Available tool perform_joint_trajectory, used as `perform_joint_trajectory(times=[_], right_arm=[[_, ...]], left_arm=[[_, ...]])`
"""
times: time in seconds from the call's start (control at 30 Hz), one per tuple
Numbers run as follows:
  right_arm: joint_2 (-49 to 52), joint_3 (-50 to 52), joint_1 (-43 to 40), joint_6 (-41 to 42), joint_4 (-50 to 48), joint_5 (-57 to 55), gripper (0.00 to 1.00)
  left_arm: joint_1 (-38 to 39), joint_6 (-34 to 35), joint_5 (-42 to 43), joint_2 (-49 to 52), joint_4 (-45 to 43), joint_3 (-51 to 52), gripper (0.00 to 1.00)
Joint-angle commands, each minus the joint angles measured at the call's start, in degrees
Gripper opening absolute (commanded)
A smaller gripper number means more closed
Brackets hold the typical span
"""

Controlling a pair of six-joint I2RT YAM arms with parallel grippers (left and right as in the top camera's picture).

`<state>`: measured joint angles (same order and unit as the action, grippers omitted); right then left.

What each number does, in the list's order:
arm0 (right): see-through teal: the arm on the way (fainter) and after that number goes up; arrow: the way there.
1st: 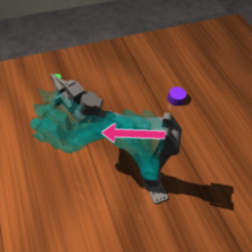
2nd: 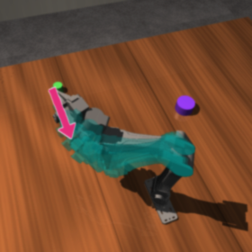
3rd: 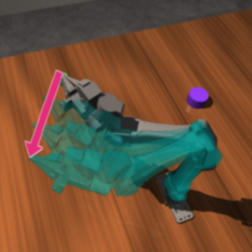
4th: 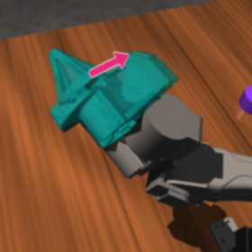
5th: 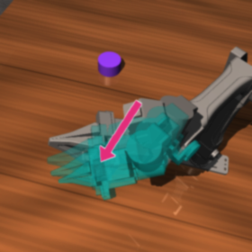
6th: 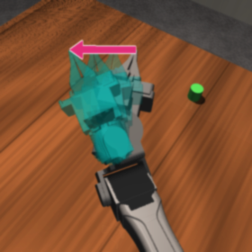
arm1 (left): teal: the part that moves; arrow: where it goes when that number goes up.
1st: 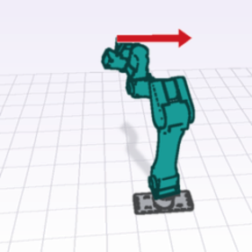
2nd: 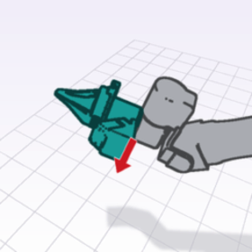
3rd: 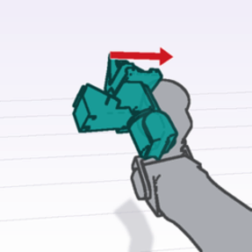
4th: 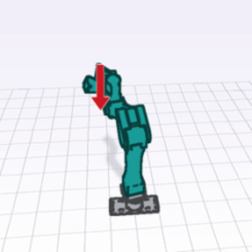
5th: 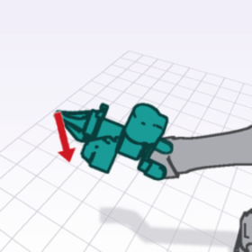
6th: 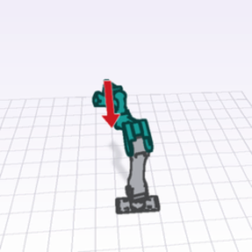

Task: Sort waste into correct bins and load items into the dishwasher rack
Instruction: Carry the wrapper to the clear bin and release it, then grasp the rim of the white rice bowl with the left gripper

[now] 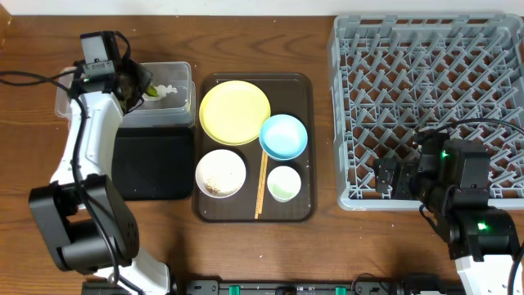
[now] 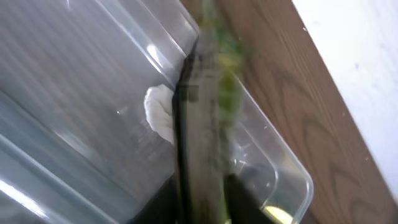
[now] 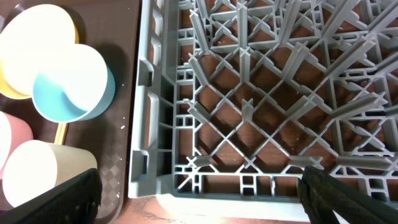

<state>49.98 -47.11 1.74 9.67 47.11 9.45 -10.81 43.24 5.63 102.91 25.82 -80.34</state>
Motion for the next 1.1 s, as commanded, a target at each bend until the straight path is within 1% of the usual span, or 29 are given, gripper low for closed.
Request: perform_joint_trajectory(times=[0.0,0.03,0.07,0.1,0.2,0.33,0.43,0.5,0.57,0.63,0.77,0.93,1.07], right_arm=[[-0.2,-1.3,-0.3,0.6,0.1,0.5,0.99],[-0.2,-1.3,-0.3,0.6,0.1,0.5,0.99],[-0.2,-1.3,-0.3,0.6,0.1,0.5,0.99],[-0.2,-1.3,-0.3,0.6,0.0,0.4,0.99],[-0.2,-1.3,-0.3,0.6,0.0,0.4,0.99],[-0.2,-1.3,-0.3,0.6,0.0,0.4,0.99],[-0.2,-1.3,-0.3,0.6,0.0,0.4,0.99],[-0.2,-1.3,-0.3,0.6,0.0,0.5,0.99],[-0.1,-1.3,-0.3,0.6,0.0,0.5,0.99],[-0.2,-1.3,-0.3,0.6,0.0,0.5,0.99],[-0.2,-1.3,-0.3,0.6,0.1,0.5,0.99],[-0.2,-1.3,-0.3,0.6,0.3,0.5,0.99],[-0.2,-1.3,-0.3,0.6,0.3,0.5,0.99]], left_arm=[[0.1,5.1,-0.6,0.5,-0.5,0.1,0.4],[0.1,3.9,-0.5,0.4,-0.8,0.1,0.45],[0.1,2.6,-0.5,0.2,-1.0,0.1,0.53],[0.1,1.7,-0.5,-0.1,-0.9,0.1,0.59],[0.2,-1.3,-0.5,-2.4,-0.9,0.1,0.63],[1.5,-5.7,-0.3,-7.6,1.9,0.1,0.64],[4.2,-9.8,-0.1,-11.7,7.9,0.1,0.64],[7.4,-14.2,-0.1,-13.7,13.6,0.1,0.64],[11.1,-18.4,-0.1,-14.1,18.6,0.1,0.63],[14.5,-20.2,-0.1,-13.7,22.7,0.4,0.63],[21.3,-20.5,-0.2,-12.5,27.1,2.8,0.63],[28.3,-20.4,-0.2,-10.8,27.2,7.0,0.63],[31.9,-20.0,-0.3,-8.9,27.2,9.3,0.63]])
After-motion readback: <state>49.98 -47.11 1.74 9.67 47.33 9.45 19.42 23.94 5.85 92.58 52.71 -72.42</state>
